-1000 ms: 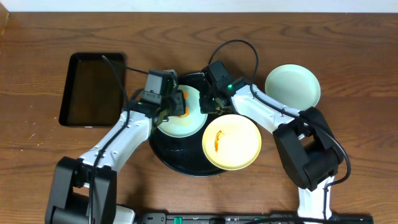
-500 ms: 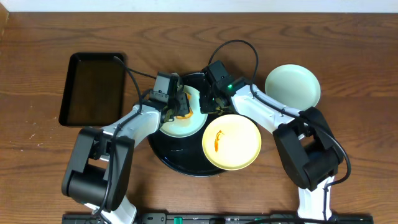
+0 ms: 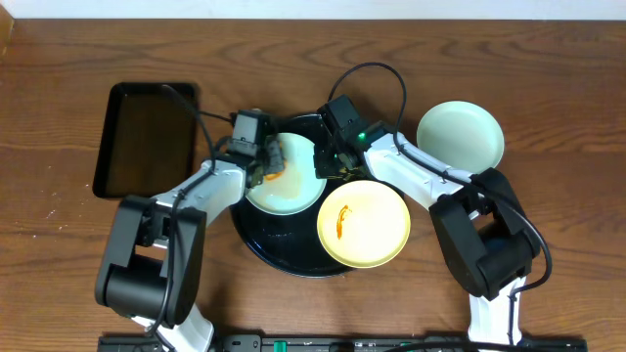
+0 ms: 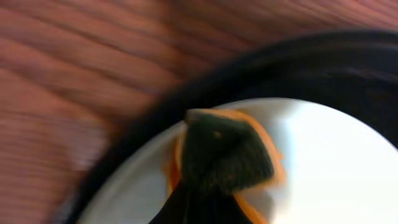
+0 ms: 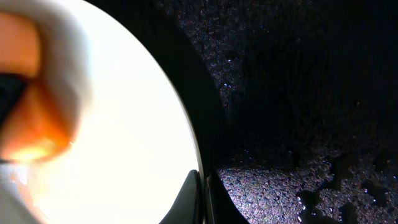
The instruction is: Clean dirty plates on tray and stack at the side
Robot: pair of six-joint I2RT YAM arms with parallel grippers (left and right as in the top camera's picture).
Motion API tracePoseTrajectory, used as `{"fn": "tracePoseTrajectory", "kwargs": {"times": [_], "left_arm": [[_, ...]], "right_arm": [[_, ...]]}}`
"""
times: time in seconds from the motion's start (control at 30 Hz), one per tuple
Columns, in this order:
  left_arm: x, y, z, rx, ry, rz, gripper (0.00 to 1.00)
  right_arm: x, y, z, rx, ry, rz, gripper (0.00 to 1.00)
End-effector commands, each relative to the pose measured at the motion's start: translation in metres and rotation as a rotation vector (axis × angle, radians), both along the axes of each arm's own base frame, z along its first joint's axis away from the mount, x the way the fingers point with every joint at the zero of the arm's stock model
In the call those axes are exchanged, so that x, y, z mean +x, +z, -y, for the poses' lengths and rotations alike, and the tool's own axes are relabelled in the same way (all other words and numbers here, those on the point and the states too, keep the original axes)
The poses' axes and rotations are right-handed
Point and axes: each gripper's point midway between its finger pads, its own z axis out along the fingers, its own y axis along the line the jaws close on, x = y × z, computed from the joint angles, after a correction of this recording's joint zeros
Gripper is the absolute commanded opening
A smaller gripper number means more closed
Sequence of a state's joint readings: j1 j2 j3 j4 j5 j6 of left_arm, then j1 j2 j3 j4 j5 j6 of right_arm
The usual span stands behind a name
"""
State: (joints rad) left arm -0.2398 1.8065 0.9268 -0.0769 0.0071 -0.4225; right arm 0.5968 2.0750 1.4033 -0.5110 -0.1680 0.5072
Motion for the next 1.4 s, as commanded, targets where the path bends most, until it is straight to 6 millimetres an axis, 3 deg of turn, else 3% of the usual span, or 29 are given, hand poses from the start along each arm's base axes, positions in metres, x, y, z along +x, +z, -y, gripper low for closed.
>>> {"fn": "tracePoseTrajectory", "kwargs": {"times": [0.0,0.23,0.5,0.63,0.8,0.9,1.37], "left_arm": [[-0.009,-0.017,-0.052,0.151,0.131,-0.059,0.08],[-0.026,-0.014,-0.064,0.166,0.148,-0.123,0.07],[-0.025,0.039,-0.049,0.141,0.117,-0.016,0.07],[-0.032,0.053,-0.032,0.129,0.071,0.001,0.07],[-0.047,0.046,0.006,0.049,-0.042,-0.053,0.07],[-0.051,0.041,0.017,0.022,-0.022,-0.065,0.07],[-0.057,-0.008,0.019,0.027,0.024,-0.175,0.08]], "right_arm": [[-0.003,-0.013,0.005,-0.030,0.012,-0.020,0.01],[-0.002,-0.013,0.006,-0.035,0.009,-0.016,0.01],[-0.001,-0.013,0.008,-0.043,0.002,-0.012,0.01],[-0.001,-0.013,0.007,-0.041,0.001,-0.010,0.01],[-0.001,-0.013,0.007,-0.041,0.002,-0.010,0.01],[-0.001,-0.013,0.007,-0.040,0.002,-0.009,0.01],[-0.001,-0.013,0.007,-0.041,0.002,-0.010,0.01]]}}
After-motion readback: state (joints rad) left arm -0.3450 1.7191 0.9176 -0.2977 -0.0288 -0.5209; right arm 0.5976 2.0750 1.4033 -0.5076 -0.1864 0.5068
